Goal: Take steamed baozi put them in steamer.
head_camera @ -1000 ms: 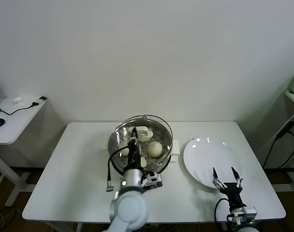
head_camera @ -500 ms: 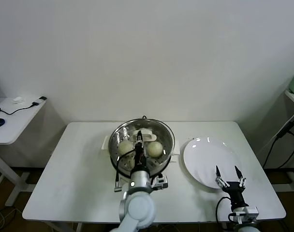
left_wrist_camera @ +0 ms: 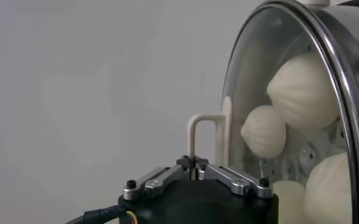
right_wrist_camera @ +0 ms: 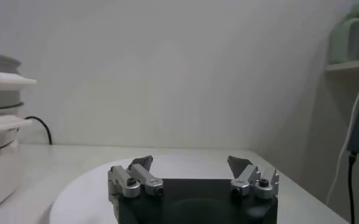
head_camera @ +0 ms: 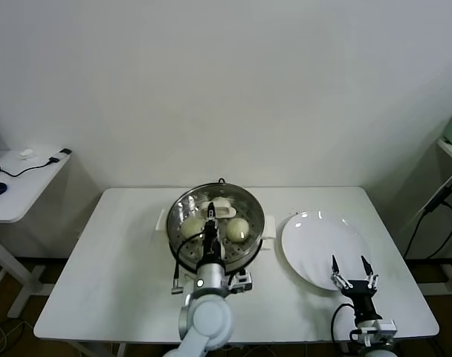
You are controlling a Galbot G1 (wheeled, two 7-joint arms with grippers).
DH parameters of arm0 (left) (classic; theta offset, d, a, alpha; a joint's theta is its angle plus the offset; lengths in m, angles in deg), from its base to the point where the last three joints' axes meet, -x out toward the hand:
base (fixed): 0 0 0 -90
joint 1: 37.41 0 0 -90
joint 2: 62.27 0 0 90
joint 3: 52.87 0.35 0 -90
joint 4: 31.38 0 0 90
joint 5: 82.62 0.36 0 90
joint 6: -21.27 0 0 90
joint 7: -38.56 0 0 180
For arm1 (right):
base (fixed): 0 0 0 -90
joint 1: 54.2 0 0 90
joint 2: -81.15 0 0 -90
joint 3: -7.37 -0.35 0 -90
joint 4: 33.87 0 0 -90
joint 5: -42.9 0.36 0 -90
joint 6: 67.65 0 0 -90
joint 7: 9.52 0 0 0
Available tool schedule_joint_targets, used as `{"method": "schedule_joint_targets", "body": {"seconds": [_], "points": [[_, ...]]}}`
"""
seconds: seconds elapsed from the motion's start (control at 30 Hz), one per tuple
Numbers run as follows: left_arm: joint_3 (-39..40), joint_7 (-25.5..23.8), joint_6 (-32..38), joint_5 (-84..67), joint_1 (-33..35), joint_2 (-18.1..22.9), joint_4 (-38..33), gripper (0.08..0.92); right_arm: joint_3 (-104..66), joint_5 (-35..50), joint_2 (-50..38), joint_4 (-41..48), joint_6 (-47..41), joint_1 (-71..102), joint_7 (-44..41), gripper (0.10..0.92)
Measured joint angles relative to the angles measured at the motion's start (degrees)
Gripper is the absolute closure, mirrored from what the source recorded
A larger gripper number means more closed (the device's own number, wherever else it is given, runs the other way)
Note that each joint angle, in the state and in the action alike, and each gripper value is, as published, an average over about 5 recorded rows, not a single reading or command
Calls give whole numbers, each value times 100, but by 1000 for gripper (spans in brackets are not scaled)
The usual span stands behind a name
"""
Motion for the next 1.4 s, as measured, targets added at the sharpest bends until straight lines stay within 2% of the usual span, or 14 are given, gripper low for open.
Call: {"method": "schedule_joint_targets", "body": {"seconds": [0.1, 0.2, 0.63, 0.77, 0.9, 1.13, 1.4], "points": [[11, 3, 5, 5, 9, -9, 1, 862, 1, -4, -4, 0, 1, 1, -17, 203], [22, -9, 15, -8, 31, -38, -15, 800, 6, -9, -22, -19, -7, 16, -49, 203], [177, -208, 60, -621, 224, -367, -684, 428, 98, 22, -121, -124, -148, 53, -86, 203], [97, -4, 272, -1310, 393, -515, -1039, 307, 152, 80, -143, -164, -168, 67, -42, 203], [-203, 441, 684, -2496, 629, -621, -1380, 209, 228, 140, -195, -185, -110, 98, 28, 203], [-1568, 1219, 1697, -5156, 1233, -809, -1698, 178, 376, 189, -277, -241, 123, 156, 108, 203], [-3091, 1528, 2818, -8134, 1941, -1273, -1433, 177, 469, 222, -320, -229, 249, 153, 185, 203]]}}
